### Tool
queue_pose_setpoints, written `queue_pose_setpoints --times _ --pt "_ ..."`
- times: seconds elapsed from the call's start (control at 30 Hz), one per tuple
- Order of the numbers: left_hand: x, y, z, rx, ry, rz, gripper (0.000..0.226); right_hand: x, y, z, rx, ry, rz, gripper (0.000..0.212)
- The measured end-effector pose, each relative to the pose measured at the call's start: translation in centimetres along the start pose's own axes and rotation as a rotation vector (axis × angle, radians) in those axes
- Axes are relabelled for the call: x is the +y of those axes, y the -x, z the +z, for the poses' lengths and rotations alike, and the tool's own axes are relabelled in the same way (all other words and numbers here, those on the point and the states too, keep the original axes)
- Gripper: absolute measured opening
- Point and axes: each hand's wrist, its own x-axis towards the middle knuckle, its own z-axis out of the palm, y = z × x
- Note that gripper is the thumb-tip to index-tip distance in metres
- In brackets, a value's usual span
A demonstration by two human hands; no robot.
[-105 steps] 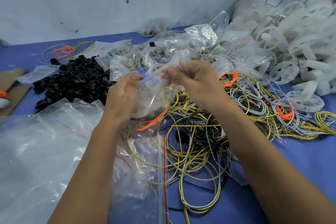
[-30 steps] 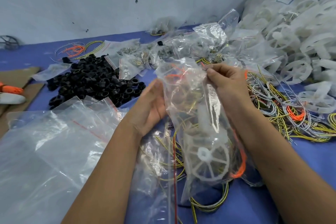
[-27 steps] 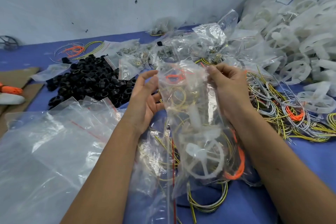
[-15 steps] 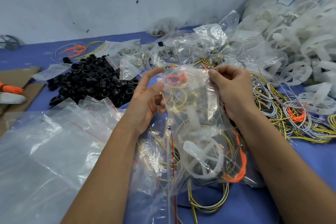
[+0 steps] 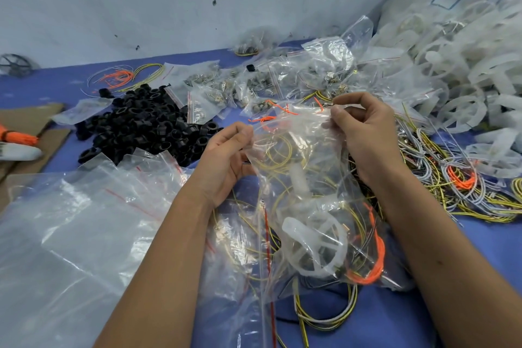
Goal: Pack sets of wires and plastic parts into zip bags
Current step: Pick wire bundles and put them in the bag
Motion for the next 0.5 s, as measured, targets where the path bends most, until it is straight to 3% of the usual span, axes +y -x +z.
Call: queue_pose_setpoints --times 0.33,0.43,0.5 --pt "0.7 0.2 -1.6 0.011 -0.213 0.125 0.025 -0.3 -0.2 -0.6 -0.056 -0.263 0.038 0.022" --pt "0.9 0.3 -1.8 -0.001 -0.235 0.107 0.025 -0.4 0.0 -0.5 -0.080 -0.245 0.003 0.024" --pt "1.1 0.3 -1.7 0.073 -0.306 0.112 0.022 -0.3 0.0 -0.3 -0.091 -0.176 -0.053 0.021"
